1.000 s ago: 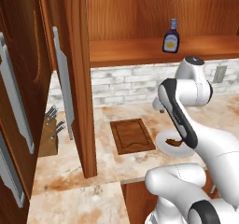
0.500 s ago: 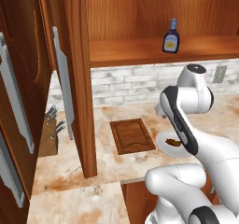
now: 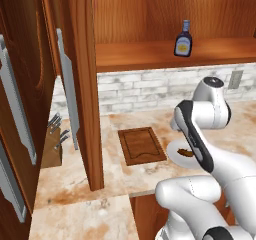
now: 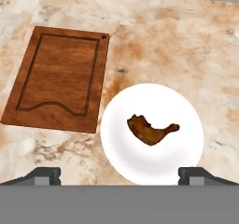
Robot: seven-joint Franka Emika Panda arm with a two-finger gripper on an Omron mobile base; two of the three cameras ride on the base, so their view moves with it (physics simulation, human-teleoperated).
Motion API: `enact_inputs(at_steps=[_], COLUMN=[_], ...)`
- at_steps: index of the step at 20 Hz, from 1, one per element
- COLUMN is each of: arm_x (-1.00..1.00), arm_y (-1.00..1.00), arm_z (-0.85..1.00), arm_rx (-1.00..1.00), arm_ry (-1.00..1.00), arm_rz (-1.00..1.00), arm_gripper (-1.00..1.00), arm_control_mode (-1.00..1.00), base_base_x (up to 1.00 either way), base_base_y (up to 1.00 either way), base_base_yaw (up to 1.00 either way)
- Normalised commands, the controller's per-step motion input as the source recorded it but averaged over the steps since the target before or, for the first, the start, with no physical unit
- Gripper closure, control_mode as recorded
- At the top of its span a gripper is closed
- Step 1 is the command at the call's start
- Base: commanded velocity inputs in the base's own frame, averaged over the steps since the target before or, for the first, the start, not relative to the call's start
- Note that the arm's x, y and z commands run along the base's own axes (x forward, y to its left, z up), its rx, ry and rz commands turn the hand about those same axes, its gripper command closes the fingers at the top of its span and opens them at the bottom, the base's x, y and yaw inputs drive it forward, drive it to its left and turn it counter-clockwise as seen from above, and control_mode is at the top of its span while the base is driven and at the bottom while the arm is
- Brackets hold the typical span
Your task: Pick the chicken drumstick from the plate and place it on the cutting board. Then pick the condiment bottle from the cabinet and place it next to the cutting board.
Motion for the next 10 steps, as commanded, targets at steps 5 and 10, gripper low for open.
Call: enact_inputs(at_steps=[5, 10], arm_x=[-0.04, -0.05], arm_y=[-0.15, -0.14], arm_z=[-0.21, -0.21], arm_rx=[-0.01, -0.01], arm_ry=[-0.01, -0.01], arm_rz=[0.0, 0.0], arm_gripper=[-1.0, -1.0], arm_control_mode=[-1.0, -1.0], base_base_x=[0.0, 0.0], base_base_y=[0.0, 0.0], base_base_yaw=[0.0, 0.0])
